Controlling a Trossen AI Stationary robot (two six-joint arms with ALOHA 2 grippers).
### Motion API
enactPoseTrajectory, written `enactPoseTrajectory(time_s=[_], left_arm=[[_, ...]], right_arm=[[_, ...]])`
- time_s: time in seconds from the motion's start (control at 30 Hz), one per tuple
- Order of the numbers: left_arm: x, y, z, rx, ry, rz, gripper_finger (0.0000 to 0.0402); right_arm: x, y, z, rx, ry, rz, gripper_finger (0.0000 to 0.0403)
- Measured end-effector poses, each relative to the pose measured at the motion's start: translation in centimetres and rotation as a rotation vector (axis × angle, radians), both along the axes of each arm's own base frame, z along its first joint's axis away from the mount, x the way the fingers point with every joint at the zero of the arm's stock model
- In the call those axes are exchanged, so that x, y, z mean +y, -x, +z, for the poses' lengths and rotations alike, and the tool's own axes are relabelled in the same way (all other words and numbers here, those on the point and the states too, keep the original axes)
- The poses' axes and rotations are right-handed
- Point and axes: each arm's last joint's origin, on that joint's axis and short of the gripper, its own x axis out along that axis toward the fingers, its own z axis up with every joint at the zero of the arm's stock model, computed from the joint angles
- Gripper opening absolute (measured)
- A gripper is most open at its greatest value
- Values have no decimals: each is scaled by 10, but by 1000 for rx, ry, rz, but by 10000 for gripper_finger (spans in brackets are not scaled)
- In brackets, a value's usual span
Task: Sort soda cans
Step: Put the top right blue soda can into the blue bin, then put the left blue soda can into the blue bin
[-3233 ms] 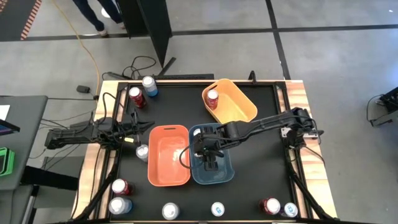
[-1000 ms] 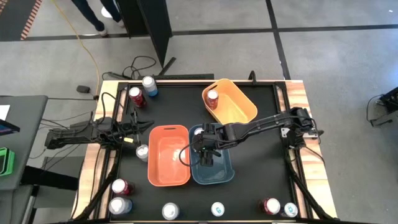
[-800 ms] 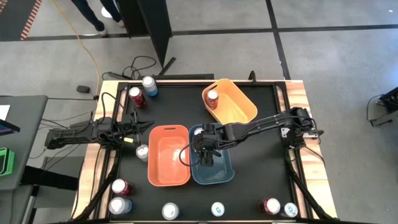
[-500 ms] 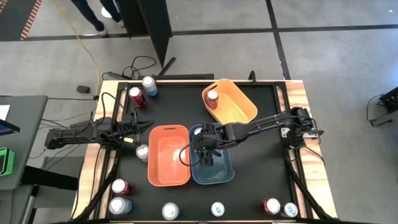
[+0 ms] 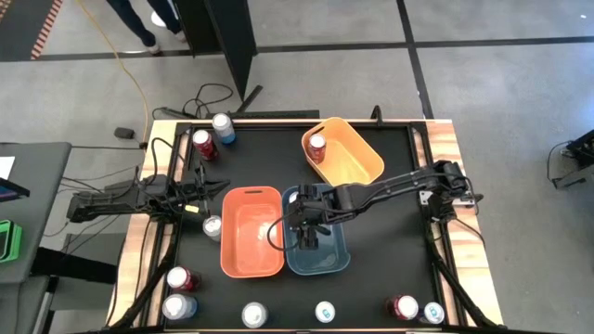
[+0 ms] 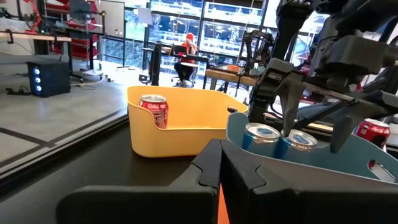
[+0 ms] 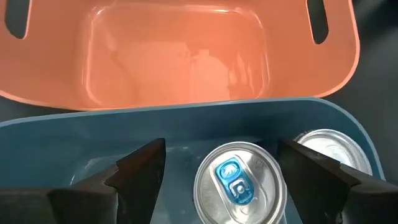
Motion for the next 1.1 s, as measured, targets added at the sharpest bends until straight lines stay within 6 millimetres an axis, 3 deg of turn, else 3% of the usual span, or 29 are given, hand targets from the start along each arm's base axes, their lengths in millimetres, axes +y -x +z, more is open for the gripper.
enactPoseTrajectory(time_s=[0.23,0.4,0.57,0.67,0.77,1.1], left_arm=[[0,0,0,0,0,0,0],[0,0,0,0,0,0,0],[0,0,0,0,0,0,0],[0,0,0,-1,4,-4,0],[-1,0,0,0,-3,-27,0],[-1,1,7,-87,34,-49,41]], right_arm=[[0,2,5,-7,12,19,321],[7,15,28,-68,1,40,321],[23,41,62,-141,-47,85,321],[39,57,76,-158,-122,108,321],[59,68,77,-136,-154,147,321],[137,83,50,-76,-174,349,328]])
